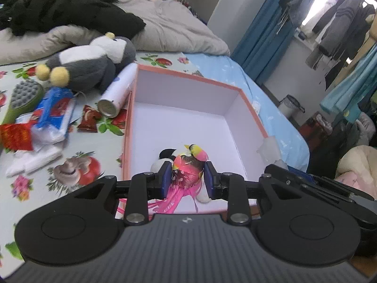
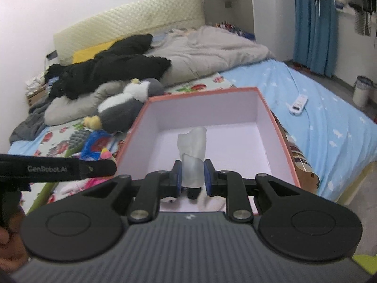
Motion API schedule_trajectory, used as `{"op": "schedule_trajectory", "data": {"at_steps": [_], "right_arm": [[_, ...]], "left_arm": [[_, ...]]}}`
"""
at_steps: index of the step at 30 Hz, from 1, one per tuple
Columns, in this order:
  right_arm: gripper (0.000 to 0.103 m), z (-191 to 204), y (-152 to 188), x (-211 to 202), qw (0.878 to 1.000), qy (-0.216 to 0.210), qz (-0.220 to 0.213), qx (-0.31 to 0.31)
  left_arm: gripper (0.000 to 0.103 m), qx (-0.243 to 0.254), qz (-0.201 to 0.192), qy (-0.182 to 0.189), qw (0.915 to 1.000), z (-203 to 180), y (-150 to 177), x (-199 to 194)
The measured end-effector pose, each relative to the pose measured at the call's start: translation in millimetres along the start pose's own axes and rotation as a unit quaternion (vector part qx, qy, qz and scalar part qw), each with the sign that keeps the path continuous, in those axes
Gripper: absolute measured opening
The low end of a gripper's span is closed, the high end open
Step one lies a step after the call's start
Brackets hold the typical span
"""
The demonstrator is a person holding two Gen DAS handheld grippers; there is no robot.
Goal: Organize soft objects
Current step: 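Open the left tool to drop the pink toy while the right tool drops the clear piece into the box, then lift both tools out of the box and move toward the pile of items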
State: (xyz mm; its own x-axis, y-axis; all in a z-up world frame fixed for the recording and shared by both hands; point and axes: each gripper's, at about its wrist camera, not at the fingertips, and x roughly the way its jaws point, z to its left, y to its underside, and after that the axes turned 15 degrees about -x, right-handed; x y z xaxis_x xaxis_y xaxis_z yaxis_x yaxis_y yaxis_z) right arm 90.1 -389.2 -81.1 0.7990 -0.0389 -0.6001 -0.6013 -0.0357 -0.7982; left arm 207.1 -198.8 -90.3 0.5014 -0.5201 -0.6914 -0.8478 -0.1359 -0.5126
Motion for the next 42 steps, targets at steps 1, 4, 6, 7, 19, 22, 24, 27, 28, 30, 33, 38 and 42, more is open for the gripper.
{"op": "schedule_trajectory", "data": {"at_steps": [1, 4, 6, 7, 19, 22, 24, 27, 28, 30, 33, 38, 42], "right_arm": [[0.023, -5, 0, 9, 1.0, 0.0, 0.007, 0.002], [0.023, -17, 3, 30, 1.0, -0.002, 0.027, 0.005], [0.023, -24, 4, 45, 0.999, -0.004, 0.039, 0.01], [0.023, -27, 5, 53, 0.999, -0.005, 0.046, 0.014], [0.035, -34, 11, 95, 0.996, -0.015, 0.08, 0.028], [0.035, -33, 11, 93, 0.996, -0.017, 0.081, 0.029], [0.035, -31, 9, 89, 0.997, -0.016, 0.075, 0.027], [0.035, -26, 6, 78, 0.997, -0.019, 0.065, 0.025], [0.035, -24, 5, 73, 0.998, -0.02, 0.06, 0.024], [0.035, -21, 2, 64, 0.998, -0.022, 0.05, 0.021], [0.035, -15, -2, 48, 0.999, -0.024, 0.033, 0.019], [0.035, -4, -5, 19, 1.0, -0.025, 0.005, 0.015], [0.035, 8, -5, -3, 1.0, -0.026, -0.014, 0.01]], "left_arm": [[0.035, 0.001, 0.005, -0.003, 1.0, -1, -4, 9], [0.035, 0.003, 0.018, -0.01, 0.9998, -3, -14, 35], [0.035, 0.002, 0.026, -0.014, 0.9996, -4, -20, 52], [0.035, 0.002, 0.03, -0.016, 0.9994, -5, -23, 59], [0.058, 0.011, 0.054, -0.037, 0.9978, 4, -26, 100], [0.058, 0.02, 0.049, -0.038, 0.9979, 2, -25, 94], [0.058, 0.019, 0.045, -0.034, 0.9982, 2, -24, 86], [0.058, 0.019, 0.037, -0.03, 0.9987, 1, -23, 73], [0.058, 0.019, 0.033, -0.029, 0.9989, 0, -23, 67], [0.058, 0.022, 0.023, -0.025, 0.9992, -2, -21, 53], [0.058, 0.029, 0.008, -0.02, 0.9993, -5, -18, 32], [0.058, 0.036, -0.015, -0.01, 0.9992, -8, -10, -6], [0.058, 0.037, -0.031, -0.004, 0.9988, -7, -1, -33]]}}
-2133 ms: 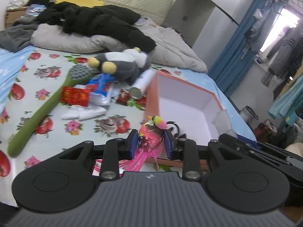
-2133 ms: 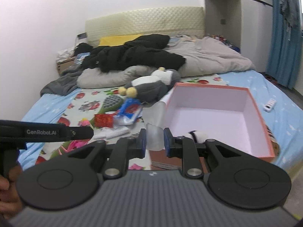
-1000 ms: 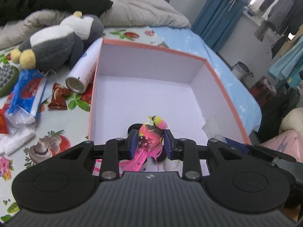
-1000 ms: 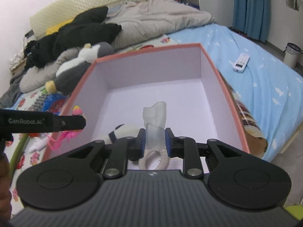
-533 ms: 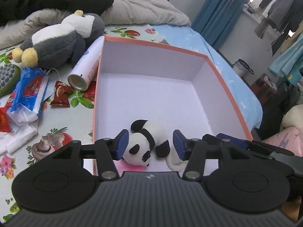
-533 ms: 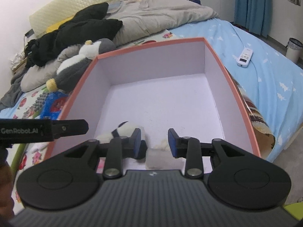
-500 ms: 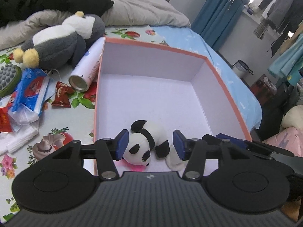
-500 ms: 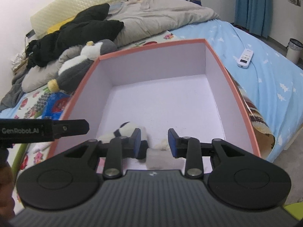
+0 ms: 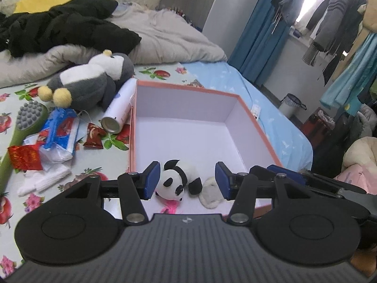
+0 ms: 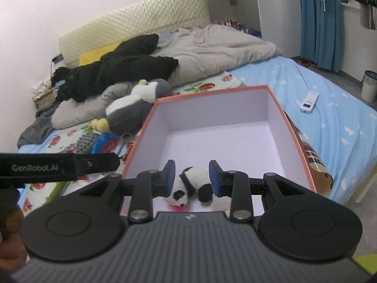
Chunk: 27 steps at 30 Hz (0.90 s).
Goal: Organize soft objects
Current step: 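Lift both tools out of the box and move toward the pile of items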
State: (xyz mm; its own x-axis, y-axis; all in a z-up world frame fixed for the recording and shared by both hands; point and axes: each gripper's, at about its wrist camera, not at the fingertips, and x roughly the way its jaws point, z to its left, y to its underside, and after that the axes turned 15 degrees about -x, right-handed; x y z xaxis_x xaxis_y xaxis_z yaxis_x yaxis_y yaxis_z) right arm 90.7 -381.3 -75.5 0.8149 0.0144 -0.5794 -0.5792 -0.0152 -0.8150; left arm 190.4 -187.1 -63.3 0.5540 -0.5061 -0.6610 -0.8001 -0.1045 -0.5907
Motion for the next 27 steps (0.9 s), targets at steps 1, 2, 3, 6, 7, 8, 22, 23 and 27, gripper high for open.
{"op": "schedule_trajectory", "data": {"at_steps": [1, 2, 3, 6, 7, 8, 22, 23, 27], "right_arm": [[0.035, 3, 0, -5, 1.0, -0.001, -0.004, 0.0], [0.035, 6, 0, -11, 1.0, -0.003, -0.01, 0.0], [0.035, 10, 0, -15, 1.0, -0.004, -0.014, -0.002], [0.035, 21, 1, -29, 1.0, -0.005, -0.024, -0.014], [0.035, 23, 1, -33, 0.999, -0.008, -0.027, -0.016], [0.035, 26, 2, -37, 0.999, -0.009, -0.029, -0.017], [0.035, 53, 24, -71, 0.999, -0.03, -0.023, -0.033], [0.035, 56, 25, -71, 0.999, -0.032, -0.022, -0.037], [0.035, 66, 29, -75, 0.998, -0.038, -0.02, -0.051]], "left_arm": [[0.058, 0.0, -0.003, 0.001, 1.0, 0, 1, -7], [0.058, -0.002, -0.007, 0.003, 1.0, 0, 2, -14], [0.058, -0.002, -0.012, 0.007, 0.9999, 1, 4, -22], [0.058, 0.0, -0.026, 0.01, 0.9996, 1, 9, -43], [0.058, 0.0, -0.03, 0.011, 0.9995, 1, 11, -49], [0.058, 0.0, -0.033, 0.012, 0.9994, 2, 13, -55], [0.058, -0.02, -0.063, -0.012, 0.9977, 24, 52, -118], [0.058, -0.023, -0.063, -0.013, 0.9976, 26, 55, -121], [0.058, -0.027, -0.067, -0.018, 0.9973, 33, 64, -129]]}}
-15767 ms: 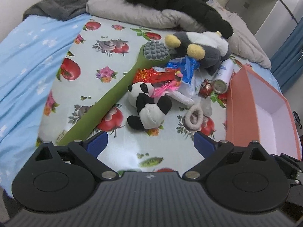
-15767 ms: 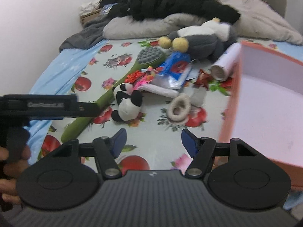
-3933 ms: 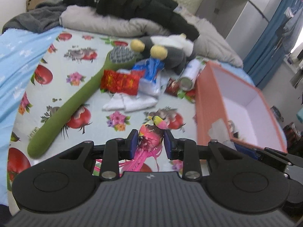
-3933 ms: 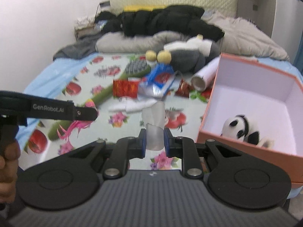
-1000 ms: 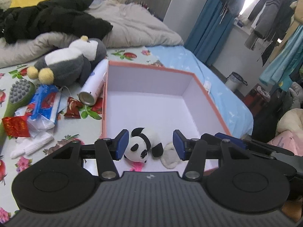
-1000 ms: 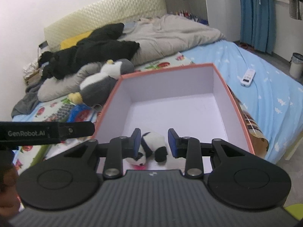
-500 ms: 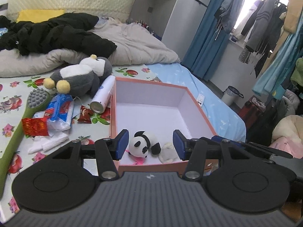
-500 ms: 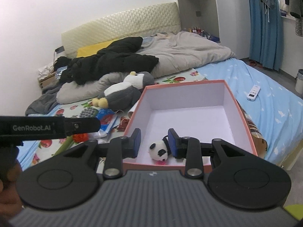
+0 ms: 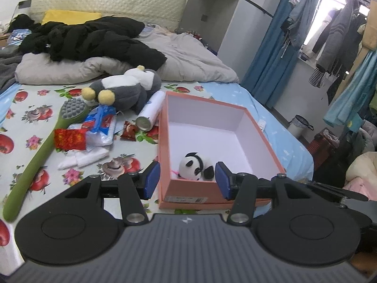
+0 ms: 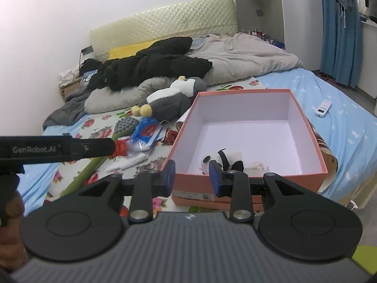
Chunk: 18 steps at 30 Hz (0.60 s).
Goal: Organize soft objects
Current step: 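Lift both tools out of the box and move toward the pile of items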
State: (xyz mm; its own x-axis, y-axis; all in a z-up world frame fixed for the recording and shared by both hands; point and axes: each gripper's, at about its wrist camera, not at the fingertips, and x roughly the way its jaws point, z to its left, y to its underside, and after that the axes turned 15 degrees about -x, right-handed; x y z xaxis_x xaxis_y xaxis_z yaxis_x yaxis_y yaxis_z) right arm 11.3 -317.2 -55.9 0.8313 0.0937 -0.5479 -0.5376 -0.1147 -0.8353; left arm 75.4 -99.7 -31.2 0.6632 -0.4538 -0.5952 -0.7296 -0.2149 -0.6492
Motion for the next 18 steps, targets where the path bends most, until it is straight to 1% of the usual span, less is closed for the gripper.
{"op": "schedule_trajectory", "data": {"at_steps": [6, 9, 14, 18], "right_arm": [[0.035, 16, 0, 0, 1.0, -0.017, 0.001, -0.016], [0.035, 24, -1, 4, 0.999, -0.033, -0.002, -0.022], [0.035, 42, -1, 21, 0.997, -0.068, 0.011, -0.033], [0.035, 60, -4, 29, 0.995, -0.09, 0.012, -0.052]], "left_arm": [[0.058, -0.017, -0.016, -0.006, 0.9997, 16, 5, -13], [0.058, -0.027, -0.024, -0.021, 0.9991, 27, 7, -18], [0.058, -0.048, -0.039, -0.044, 0.9971, 49, 8, -25], [0.058, -0.07, -0.053, -0.056, 0.9946, 66, 9, -33]]}}
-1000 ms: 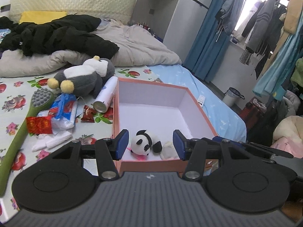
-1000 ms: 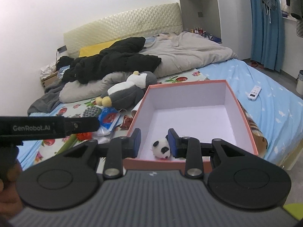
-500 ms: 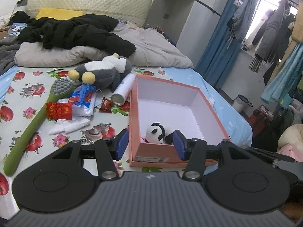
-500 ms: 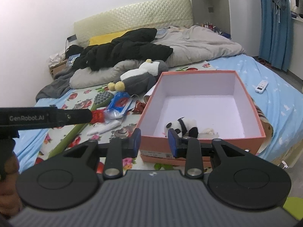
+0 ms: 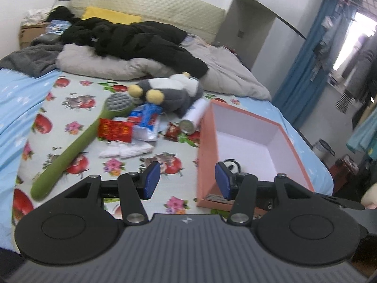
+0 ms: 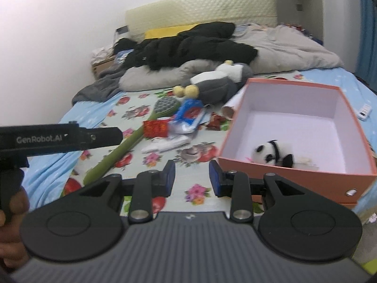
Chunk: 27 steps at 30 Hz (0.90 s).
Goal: Organize soft objects
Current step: 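Lift both tools out of the box and move toward the pile of items, then grasp the red foil candy wrapper with the left tool while the right tool grasps the red candy packet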
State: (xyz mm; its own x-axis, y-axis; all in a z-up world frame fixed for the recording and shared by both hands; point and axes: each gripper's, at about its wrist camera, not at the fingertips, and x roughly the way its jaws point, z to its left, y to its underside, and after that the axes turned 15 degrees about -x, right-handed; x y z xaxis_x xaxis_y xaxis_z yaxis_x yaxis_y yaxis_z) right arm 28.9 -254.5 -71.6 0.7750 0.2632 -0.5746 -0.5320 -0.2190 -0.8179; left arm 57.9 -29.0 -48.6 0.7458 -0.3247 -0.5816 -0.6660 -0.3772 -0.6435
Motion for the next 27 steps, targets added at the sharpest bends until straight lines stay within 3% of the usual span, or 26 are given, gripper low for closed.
{"op": "schedule_trajectory", "data": {"at_steps": [8, 15, 27], "right_arm": [[0.035, 23, -2, 29, 0.999, -0.029, 0.014, -0.016], [0.035, 30, -9, 60, 0.998, -0.037, 0.029, -0.034], [0.035, 5, -46, 147, 0.999, 0.01, 0.04, -0.004]], "left_arm": [[0.058, -0.037, -0.002, -0.021, 0.9991, 35, -3, 13], [0.058, -0.067, 0.003, -0.039, 0.997, 66, -18, 49], [0.058, -0.087, 0.024, -0.048, 0.9948, 109, -51, 144]]}}
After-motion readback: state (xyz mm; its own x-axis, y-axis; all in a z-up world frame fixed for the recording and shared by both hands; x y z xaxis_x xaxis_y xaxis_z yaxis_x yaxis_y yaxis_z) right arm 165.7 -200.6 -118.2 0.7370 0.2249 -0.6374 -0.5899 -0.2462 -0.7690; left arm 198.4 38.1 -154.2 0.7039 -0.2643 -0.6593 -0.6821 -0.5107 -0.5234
